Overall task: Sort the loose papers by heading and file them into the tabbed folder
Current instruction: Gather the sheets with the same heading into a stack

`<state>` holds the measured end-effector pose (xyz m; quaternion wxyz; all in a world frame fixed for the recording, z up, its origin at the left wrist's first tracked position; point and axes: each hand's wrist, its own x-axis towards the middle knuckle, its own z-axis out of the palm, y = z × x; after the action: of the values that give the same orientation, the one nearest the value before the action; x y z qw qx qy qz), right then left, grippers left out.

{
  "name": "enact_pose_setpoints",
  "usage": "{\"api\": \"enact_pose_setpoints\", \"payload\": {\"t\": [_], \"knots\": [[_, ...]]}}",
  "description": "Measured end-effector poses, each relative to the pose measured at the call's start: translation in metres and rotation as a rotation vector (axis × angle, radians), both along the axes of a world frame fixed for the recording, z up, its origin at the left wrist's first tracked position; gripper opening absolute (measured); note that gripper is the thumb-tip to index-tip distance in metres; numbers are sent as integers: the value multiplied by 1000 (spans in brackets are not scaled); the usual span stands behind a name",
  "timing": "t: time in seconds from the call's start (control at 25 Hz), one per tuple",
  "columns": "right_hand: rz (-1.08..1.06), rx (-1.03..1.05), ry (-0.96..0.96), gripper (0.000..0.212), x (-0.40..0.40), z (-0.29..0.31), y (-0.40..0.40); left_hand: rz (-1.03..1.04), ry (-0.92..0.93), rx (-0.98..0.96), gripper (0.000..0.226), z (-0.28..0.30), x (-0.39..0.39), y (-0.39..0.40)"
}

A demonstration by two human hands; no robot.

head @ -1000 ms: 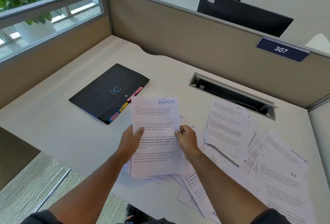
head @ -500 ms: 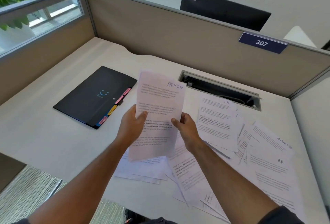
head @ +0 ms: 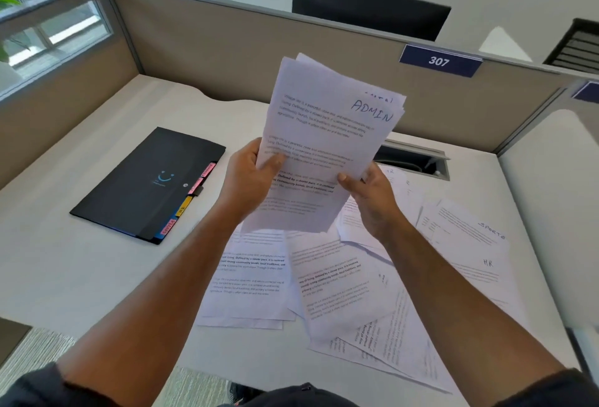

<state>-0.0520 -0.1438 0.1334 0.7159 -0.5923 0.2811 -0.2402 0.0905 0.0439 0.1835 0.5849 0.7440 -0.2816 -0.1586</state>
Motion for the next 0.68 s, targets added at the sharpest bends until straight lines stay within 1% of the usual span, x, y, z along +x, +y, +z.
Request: {"api": "enact_pose_setpoints", "payload": {"t": [0.12,0.28,0.36,0.48,0.6,0.68], "knots": [[0,-13,13,48,-9,3,0,-19,39,-63,13,2,-1,-10],[-70,3,-15,40,-24,9,-3,-109,135,-87,14,-4,-9,-23],[-105,-11,33,33,-36,8,-5,-130,189,-78,11,-17,-12,-28],[-166,-64,112,27,-58,0,-1,-123,253,-74,16,-35,-17,-36],[-245,-81,143,28,-79,-13,7,-131,298,-94,20,-48,-25,-47],[-285,-47,142,33,-92,-27,12,-147,331,-64,18,-58,-34,-52]]}}
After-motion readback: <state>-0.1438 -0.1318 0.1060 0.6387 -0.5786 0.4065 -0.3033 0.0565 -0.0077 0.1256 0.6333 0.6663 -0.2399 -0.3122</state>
